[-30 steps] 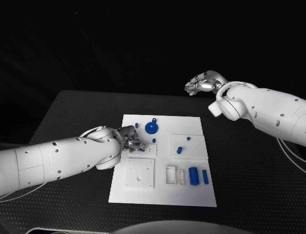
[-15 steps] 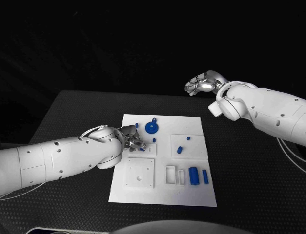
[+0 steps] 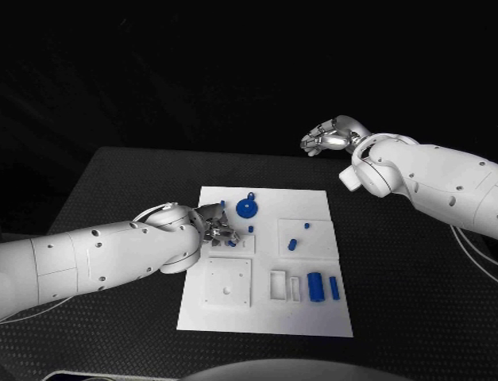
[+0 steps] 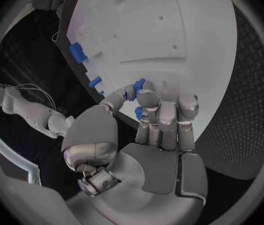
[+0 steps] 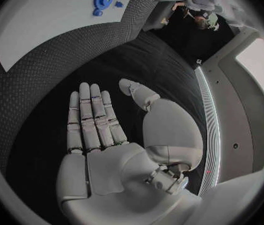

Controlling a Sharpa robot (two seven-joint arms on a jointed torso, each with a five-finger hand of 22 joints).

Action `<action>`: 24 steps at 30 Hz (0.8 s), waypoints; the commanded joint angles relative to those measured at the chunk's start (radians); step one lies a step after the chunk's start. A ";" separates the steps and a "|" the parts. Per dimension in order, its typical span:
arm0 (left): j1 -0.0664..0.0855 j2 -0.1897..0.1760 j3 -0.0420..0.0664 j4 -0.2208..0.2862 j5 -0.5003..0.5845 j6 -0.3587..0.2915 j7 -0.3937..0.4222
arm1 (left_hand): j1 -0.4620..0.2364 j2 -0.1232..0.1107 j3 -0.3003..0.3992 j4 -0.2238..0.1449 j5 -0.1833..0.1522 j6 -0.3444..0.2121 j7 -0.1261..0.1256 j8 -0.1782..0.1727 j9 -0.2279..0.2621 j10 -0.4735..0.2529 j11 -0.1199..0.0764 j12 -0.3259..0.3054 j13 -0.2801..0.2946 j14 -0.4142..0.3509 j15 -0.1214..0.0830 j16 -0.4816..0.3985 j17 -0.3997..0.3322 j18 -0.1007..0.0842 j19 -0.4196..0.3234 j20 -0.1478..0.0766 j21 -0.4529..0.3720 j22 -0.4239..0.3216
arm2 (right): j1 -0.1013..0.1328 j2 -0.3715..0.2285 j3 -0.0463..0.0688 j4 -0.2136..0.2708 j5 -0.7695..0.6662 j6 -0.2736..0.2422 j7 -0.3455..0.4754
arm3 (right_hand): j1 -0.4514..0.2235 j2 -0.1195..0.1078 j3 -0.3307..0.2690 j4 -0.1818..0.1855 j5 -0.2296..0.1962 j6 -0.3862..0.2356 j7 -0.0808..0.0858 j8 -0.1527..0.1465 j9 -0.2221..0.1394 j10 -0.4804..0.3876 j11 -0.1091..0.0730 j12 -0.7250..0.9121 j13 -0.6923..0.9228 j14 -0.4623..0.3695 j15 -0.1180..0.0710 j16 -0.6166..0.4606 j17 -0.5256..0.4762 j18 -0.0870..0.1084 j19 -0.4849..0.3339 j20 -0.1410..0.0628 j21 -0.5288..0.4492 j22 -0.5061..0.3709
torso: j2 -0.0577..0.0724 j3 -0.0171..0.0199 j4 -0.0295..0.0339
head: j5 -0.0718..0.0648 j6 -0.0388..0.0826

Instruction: Assemble the parts on the task board

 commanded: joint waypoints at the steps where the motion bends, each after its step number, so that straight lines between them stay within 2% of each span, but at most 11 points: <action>1: -0.011 0.016 -0.006 0.011 -0.009 0.081 0.025 | -0.001 0.019 0.042 -0.048 0.028 0.124 -0.094 0.013 0.002 0.019 -0.078 0.011 0.002 0.064 -0.102 0.005 -0.003 0.092 -0.001 -0.089 0.006 0.012 | -0.001 0.001 0.000 0.002 0.001 0.014 0.005 | -0.007 -0.002 -0.007 0.000 0.006 -0.003 0.001 0.004 -0.001 0.001 0.006 -0.004 -0.001 -0.004 0.003 -0.004 -0.002 -0.015 -0.005 0.000 -0.006 0.001 | 0.001 0.0012 0.0006 | 0.000 0.001; 7: -0.011 0.023 -0.006 0.008 -0.008 0.095 0.026 | -0.006 0.023 0.044 -0.052 0.041 0.123 -0.095 0.022 0.003 0.018 -0.080 0.021 0.003 0.064 -0.102 0.009 -0.005 0.093 -0.001 -0.090 0.007 0.011 | -0.001 0.001 0.000 0.001 0.001 0.015 0.004 | -0.007 -0.002 -0.007 0.000 0.008 -0.003 0.001 0.004 -0.001 0.001 0.006 -0.004 -0.001 -0.005 0.003 -0.005 -0.002 -0.015 -0.007 0.000 -0.008 0.002 | 0.000 -0.0004 0.0005 | 0.000 0.001; 13: -0.011 0.026 -0.005 0.005 -0.009 0.117 0.024 | -0.013 0.024 0.054 -0.056 0.084 0.122 -0.099 0.043 0.006 0.014 -0.084 0.043 0.005 0.063 -0.101 0.022 -0.008 0.095 -0.001 -0.090 0.012 0.013 | -0.001 0.003 0.000 0.000 0.001 0.016 0.004 | -0.006 -0.002 -0.007 0.000 0.010 -0.003 0.001 0.005 -0.002 0.001 0.006 -0.004 -0.001 -0.006 0.004 -0.006 -0.002 -0.016 -0.008 0.000 -0.010 0.002 | 0.000 0.0008 -0.0012 | -0.001 0.001; 15: -0.010 0.026 -0.005 0.003 -0.011 0.119 0.022 | -0.014 0.025 0.055 -0.056 0.091 0.121 -0.100 0.047 0.006 0.014 -0.084 0.048 0.005 0.064 -0.100 0.025 -0.007 0.095 -0.002 -0.090 0.012 0.013 | -0.001 0.002 0.000 0.000 0.001 0.016 0.004 | -0.006 -0.001 -0.007 0.000 0.011 -0.003 0.001 0.005 -0.002 0.001 0.006 -0.004 -0.001 -0.007 0.004 -0.006 -0.003 -0.016 -0.008 0.000 -0.011 0.002 | 0.000 -0.0005 -0.0005 | -0.002 0.001; 19: -0.010 0.026 -0.005 -0.001 -0.015 0.117 0.021 | -0.015 0.026 0.056 -0.056 0.094 0.121 -0.100 0.051 0.006 0.013 -0.085 0.051 0.005 0.065 -0.100 0.028 -0.003 0.096 -0.002 -0.090 0.013 0.013 | -0.001 0.002 0.000 0.000 0.001 0.017 0.004 | -0.006 -0.002 -0.008 0.000 0.013 -0.003 0.001 0.005 -0.002 0.001 0.006 -0.005 -0.002 -0.008 0.005 -0.007 -0.003 -0.017 -0.009 0.000 -0.013 0.003 | 0.000 -0.0009 0.0017 | -0.004 0.000; 24: -0.010 0.025 -0.005 -0.003 -0.019 0.112 0.020 | -0.016 0.027 0.058 -0.057 0.098 0.120 -0.101 0.055 0.007 0.012 -0.086 0.055 0.005 0.067 -0.100 0.031 0.001 0.096 -0.002 -0.091 0.014 0.014 | -0.001 0.003 0.000 0.000 0.001 0.019 0.004 | -0.006 -0.001 -0.008 0.000 0.014 -0.003 0.001 0.005 -0.002 0.001 0.006 -0.005 -0.002 -0.009 0.005 -0.007 -0.003 -0.017 -0.010 0.000 -0.014 0.003 | 0.000 -0.0016 0.0013 | -0.005 0.000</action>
